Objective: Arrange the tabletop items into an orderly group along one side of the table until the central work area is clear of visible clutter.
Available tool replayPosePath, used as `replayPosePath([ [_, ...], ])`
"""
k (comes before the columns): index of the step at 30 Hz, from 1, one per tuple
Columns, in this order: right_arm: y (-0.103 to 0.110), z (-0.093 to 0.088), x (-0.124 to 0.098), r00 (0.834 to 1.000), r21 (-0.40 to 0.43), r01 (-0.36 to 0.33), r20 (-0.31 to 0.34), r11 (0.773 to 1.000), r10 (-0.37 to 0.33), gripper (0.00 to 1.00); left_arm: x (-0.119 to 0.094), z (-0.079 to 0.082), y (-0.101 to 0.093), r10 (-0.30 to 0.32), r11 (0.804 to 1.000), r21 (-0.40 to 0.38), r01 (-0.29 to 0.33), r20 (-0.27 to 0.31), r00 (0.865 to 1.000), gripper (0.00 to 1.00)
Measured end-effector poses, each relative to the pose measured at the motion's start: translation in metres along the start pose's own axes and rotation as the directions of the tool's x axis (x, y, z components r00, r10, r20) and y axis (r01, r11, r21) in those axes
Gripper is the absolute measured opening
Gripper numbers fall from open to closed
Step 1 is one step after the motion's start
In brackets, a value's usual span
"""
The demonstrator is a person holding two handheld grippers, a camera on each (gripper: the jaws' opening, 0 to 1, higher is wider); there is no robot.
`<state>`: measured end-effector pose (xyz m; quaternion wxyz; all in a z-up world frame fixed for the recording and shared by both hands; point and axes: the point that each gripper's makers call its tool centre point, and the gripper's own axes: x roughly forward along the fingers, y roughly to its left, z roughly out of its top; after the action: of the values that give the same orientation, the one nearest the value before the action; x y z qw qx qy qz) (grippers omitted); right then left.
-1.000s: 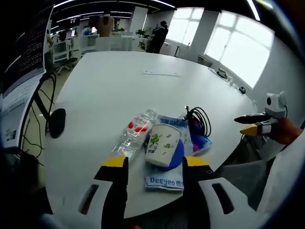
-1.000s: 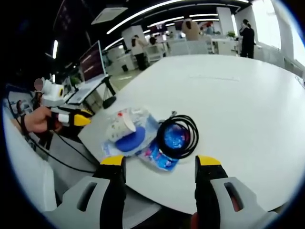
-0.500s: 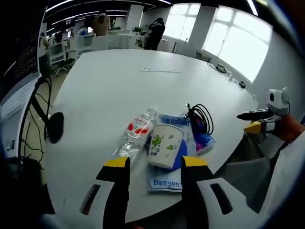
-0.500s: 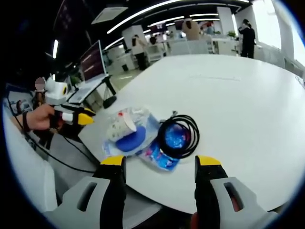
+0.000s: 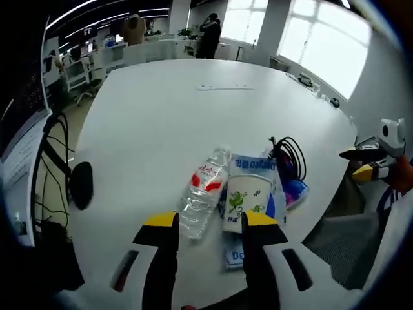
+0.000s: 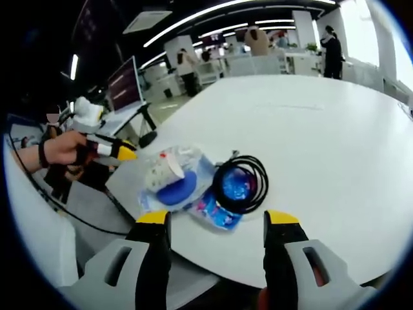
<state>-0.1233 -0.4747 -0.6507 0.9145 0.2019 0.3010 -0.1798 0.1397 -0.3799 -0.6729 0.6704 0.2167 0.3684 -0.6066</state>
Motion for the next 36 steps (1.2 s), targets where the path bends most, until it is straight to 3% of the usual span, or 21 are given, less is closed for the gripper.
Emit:
replayPosePath([
  [10, -0.001, -0.002, -0.003, 1.0, 0.013, 0.011, 0.011, 1.0, -0.012, 0.56, 0.024, 0.004, 0.012, 0.0, 0.998, 0.058, 0.004, -0.077, 0.997, 0.36],
  [20, -0.003, 0.0, -0.006, 0.999, 0.019, 0.019, 0.03, 1.0, -0.019, 0.56, 0.051, -0.001, 0.017, -0.011, 0.993, 0.113, 0.03, -0.16, 0.987, 0.36],
  [36, -0.009, 0.0, -0.011, 0.999, 0.024, 0.031, 0.034, 0.999, -0.032, 0.56, 0.071, -0.013, 0.016, -0.039, 0.989, 0.13, 0.066, -0.204, 0.978, 0.37],
])
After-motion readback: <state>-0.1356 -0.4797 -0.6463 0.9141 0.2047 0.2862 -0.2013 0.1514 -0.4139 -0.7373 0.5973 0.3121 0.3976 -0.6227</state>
